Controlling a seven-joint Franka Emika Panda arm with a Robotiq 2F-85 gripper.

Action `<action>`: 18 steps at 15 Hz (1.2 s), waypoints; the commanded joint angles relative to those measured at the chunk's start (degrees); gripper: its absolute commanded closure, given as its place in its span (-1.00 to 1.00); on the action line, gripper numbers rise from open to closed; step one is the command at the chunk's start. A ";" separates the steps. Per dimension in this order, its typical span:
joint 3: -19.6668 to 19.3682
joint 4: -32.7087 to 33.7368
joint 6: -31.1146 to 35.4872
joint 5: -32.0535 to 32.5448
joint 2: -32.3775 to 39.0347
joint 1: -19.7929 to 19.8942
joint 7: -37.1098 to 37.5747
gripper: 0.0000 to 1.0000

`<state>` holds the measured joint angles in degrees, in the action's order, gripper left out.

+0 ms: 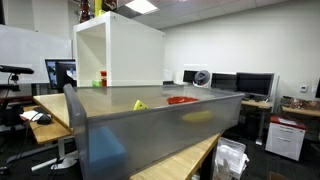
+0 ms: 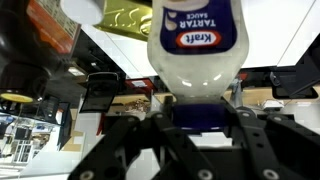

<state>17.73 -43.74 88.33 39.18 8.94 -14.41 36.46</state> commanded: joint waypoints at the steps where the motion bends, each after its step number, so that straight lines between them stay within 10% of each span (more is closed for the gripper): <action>1: 0.11 -1.95 1.31 -0.81 -2.24 0.30 1.67 0.61; 18: -0.66 -14.57 5.09 -0.07 -10.12 0.21 6.54 0.61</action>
<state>17.91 -52.44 90.57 39.43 2.34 -15.25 40.44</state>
